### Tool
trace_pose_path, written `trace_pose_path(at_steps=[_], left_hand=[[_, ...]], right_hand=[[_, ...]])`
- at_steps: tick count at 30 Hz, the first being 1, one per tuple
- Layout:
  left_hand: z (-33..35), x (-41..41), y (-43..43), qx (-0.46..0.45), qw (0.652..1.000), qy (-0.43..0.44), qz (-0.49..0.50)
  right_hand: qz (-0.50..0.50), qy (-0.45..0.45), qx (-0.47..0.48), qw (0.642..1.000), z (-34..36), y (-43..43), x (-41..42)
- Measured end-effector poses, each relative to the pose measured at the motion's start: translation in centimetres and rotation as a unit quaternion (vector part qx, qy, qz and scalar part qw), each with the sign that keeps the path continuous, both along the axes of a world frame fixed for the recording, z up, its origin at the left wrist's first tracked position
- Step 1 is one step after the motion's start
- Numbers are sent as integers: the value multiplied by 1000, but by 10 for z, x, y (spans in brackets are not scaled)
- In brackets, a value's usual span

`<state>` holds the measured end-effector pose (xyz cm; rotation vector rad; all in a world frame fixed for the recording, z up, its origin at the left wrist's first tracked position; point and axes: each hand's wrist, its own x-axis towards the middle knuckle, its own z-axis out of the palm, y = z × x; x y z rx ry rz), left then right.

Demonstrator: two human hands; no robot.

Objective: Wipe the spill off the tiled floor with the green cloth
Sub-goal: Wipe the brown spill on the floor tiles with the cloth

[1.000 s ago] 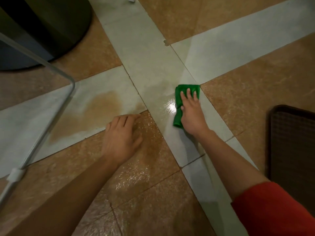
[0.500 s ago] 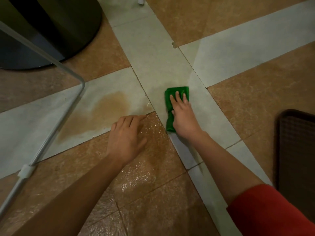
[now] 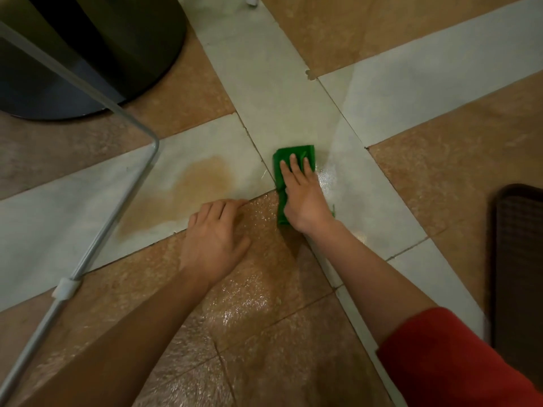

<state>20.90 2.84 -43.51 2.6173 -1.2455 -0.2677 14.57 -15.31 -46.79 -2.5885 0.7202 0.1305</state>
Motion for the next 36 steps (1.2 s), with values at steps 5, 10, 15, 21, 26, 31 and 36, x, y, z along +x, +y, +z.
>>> trace_pose_path(at_steps=[5, 10, 15, 21, 26, 31, 36], left_hand=[[2, 1, 1, -6, 1000, -2, 3], [5, 1, 14, 5, 1000, -9, -4], [8, 7, 22, 9, 1000, -19, 5], [6, 1, 16, 13, 1000, -22, -15], [4, 0, 22, 29, 999, -31, -17], [5, -1, 23, 37, 999, -20, -3], [10, -10, 18, 30, 999, -12, 0]], right_hand=[[175, -5, 15, 984, 3, 31, -12], [164, -20, 24, 986, -4, 23, -21], [34, 4, 26, 999, 6, 37, 9], [120, -37, 19, 992, -1, 51, -35], [-25, -32, 24, 999, -4, 50, -27], [41, -32, 12, 999, -4, 77, -41], [144, -52, -16, 988, -10, 76, -59]])
